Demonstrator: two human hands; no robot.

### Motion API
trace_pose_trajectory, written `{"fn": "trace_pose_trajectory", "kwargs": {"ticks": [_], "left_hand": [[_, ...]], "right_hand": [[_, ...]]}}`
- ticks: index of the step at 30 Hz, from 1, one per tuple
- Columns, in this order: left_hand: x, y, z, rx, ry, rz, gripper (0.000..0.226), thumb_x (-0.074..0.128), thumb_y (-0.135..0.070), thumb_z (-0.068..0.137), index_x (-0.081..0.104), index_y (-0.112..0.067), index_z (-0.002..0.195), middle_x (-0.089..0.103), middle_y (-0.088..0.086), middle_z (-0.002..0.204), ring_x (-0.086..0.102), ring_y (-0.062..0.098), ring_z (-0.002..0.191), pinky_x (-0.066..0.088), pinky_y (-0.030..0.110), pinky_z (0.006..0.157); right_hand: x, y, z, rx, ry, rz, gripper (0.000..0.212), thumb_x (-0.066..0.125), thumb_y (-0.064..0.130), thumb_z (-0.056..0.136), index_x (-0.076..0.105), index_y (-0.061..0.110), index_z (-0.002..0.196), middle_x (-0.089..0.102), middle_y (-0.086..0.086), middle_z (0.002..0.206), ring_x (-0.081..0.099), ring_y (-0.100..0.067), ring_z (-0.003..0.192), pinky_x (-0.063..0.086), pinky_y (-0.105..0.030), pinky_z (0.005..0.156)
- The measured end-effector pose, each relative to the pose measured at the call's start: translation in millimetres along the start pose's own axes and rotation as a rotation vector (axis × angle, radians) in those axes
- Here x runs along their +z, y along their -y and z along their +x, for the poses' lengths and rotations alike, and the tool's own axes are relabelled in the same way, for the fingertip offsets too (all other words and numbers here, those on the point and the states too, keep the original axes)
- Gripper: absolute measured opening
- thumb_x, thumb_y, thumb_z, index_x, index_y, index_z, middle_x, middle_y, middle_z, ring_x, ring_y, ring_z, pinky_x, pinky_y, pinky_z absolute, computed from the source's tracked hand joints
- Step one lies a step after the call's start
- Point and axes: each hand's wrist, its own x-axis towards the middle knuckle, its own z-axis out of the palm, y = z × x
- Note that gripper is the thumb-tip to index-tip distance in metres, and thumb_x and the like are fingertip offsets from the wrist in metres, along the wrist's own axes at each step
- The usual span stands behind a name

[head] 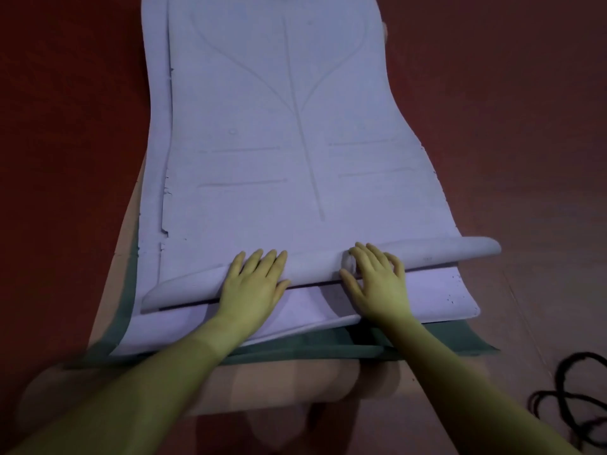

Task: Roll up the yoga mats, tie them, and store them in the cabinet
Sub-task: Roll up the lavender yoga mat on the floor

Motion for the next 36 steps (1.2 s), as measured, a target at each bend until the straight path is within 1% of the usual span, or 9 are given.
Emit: {"fn": "trace_pose_trajectory", "kwargs": {"ticks": [3,7,11,13,16,24,31,33,36], "left_hand": [[5,-3,-3,0.091,-0.099,0.036,0.048,0.040,-0.034,0.088,0.070,-0.004,0.110,0.069,0.011,0.112,0.066,0.027,0.104,0.034,0.042,0.098],[13,-8,-5,0.128,-0.199,0.132,0.043,0.044,-0.024,0.089,0.064,-0.003,0.120,0.061,0.014,0.126,0.060,0.027,0.115,0.033,0.047,0.102],[20,-10,2,0.159,-0.181,0.184,0.057,0.040,-0.046,0.087,0.054,-0.013,0.132,0.053,0.007,0.138,0.052,0.027,0.125,0.030,0.054,0.104],[27,-6,12,0.172,-0.186,0.170,0.056,0.041,-0.049,0.085,0.057,-0.020,0.130,0.058,0.005,0.132,0.056,0.029,0.120,0.037,0.056,0.102],[31,6,24,0.213,-0.201,0.129,0.051,0.042,-0.048,0.086,0.066,-0.019,0.120,0.067,0.005,0.119,0.064,0.030,0.107,0.049,0.050,0.093],[18,29,11,0.311,-0.278,0.063,0.038,0.047,-0.041,0.091,0.074,-0.017,0.105,0.072,0.003,0.100,0.070,0.025,0.089,0.054,0.037,0.081],[-20,100,-31,0.385,-0.259,0.026,0.054,0.028,-0.043,0.102,0.075,-0.017,0.101,0.074,0.004,0.096,0.071,0.023,0.083,0.056,0.035,0.073],[-16,105,-37,0.333,-0.223,0.092,0.052,0.031,-0.045,0.098,0.075,-0.017,0.102,0.073,0.004,0.099,0.071,0.024,0.086,0.056,0.038,0.074],[-1,96,-40,0.218,-0.185,0.157,0.045,0.041,-0.039,0.084,0.074,-0.017,0.105,0.072,0.006,0.104,0.067,0.027,0.096,0.051,0.040,0.085]], "right_hand": [[-5,-19,-5,-0.133,-0.041,-0.109,0.045,0.046,0.040,0.088,0.067,0.011,0.115,0.067,-0.006,0.112,0.063,-0.028,0.106,0.032,-0.038,0.092],[13,-23,-20,-0.085,-0.026,-0.186,0.056,0.044,0.049,0.086,0.056,0.016,0.130,0.057,-0.012,0.132,0.041,-0.035,0.125,0.025,-0.050,0.104],[24,-26,-20,-0.084,0.021,-0.214,0.058,0.037,0.053,0.091,0.052,0.016,0.132,0.058,-0.009,0.132,0.046,-0.035,0.125,0.025,-0.050,0.104],[25,-29,-10,-0.124,0.011,-0.229,0.055,0.041,0.049,0.091,0.058,0.014,0.129,0.060,-0.008,0.129,0.053,-0.036,0.121,0.029,-0.049,0.103],[26,-35,3,-0.185,0.020,-0.236,0.055,0.040,0.050,0.091,0.058,0.016,0.130,0.060,-0.007,0.129,0.054,-0.035,0.120,0.029,-0.047,0.104],[25,-14,-7,-0.214,-0.176,-0.159,0.047,0.046,0.048,0.090,0.065,0.015,0.117,0.066,-0.006,0.116,0.056,-0.031,0.109,0.034,-0.046,0.099],[32,56,-10,-0.346,-0.213,-0.027,0.044,0.047,0.048,0.088,0.056,0.017,0.118,0.067,-0.002,0.112,0.049,-0.021,0.102,0.033,-0.041,0.092],[39,61,-8,-0.356,-0.214,-0.040,0.042,0.047,0.046,0.088,0.051,0.017,0.118,0.066,-0.006,0.116,0.048,-0.024,0.107,0.033,-0.042,0.094],[48,62,-14,-0.300,-0.268,-0.105,0.041,0.050,0.045,0.090,0.061,0.016,0.117,0.057,-0.016,0.119,0.048,-0.034,0.103,0.034,-0.047,0.095]]}}
